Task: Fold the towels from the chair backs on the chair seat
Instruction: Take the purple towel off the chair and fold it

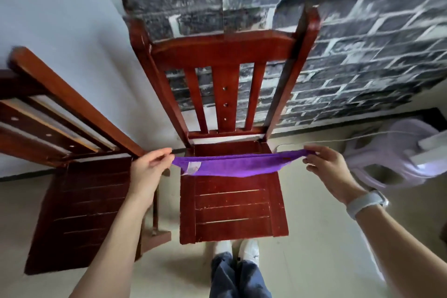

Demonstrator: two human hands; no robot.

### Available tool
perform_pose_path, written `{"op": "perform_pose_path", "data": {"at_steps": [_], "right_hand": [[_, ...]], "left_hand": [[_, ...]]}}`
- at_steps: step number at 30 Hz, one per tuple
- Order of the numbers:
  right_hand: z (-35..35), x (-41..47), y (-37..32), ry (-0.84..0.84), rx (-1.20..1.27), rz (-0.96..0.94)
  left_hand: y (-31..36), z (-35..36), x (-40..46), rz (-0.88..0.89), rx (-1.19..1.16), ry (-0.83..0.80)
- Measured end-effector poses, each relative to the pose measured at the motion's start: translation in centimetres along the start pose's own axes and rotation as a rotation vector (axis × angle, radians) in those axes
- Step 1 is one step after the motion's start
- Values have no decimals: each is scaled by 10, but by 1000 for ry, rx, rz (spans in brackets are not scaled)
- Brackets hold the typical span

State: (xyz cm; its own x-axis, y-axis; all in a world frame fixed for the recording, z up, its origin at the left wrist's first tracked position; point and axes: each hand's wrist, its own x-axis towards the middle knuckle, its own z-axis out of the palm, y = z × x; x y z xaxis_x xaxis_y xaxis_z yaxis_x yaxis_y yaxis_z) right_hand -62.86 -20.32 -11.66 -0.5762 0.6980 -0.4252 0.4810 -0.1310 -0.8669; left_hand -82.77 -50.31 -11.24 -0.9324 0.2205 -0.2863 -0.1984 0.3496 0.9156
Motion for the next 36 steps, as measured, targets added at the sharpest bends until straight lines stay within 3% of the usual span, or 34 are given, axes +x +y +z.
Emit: {"op": "perform_pose_path", "data": {"at_steps": [3,6,15,20,24,29,33,36], "right_hand": [[-6,-1,-36,-9,-186,-149],[-12,-8,-64,87,-493,-367],[-45,-30,-125,173,-695,-766],[-52,-44,-146,182,-731,-862],[-57,-52,-155,107,-836,-959],[-66,-56,-164,116,-892,-922],[-68,-57,-169,165,-789,-884],[-68,-56,-160,196,-706,-821]], "left_hand": [[42,-11,2,159,248,-34],[69,-27,3,332,437,-37],[124,-54,3,687,727,-70],[139,-55,3,896,852,-96],[151,-59,0,789,917,-65],[167,-62,-4,916,1048,0],[167,-57,-1,1046,1051,6],[158,-52,-4,1032,1041,49]]}}
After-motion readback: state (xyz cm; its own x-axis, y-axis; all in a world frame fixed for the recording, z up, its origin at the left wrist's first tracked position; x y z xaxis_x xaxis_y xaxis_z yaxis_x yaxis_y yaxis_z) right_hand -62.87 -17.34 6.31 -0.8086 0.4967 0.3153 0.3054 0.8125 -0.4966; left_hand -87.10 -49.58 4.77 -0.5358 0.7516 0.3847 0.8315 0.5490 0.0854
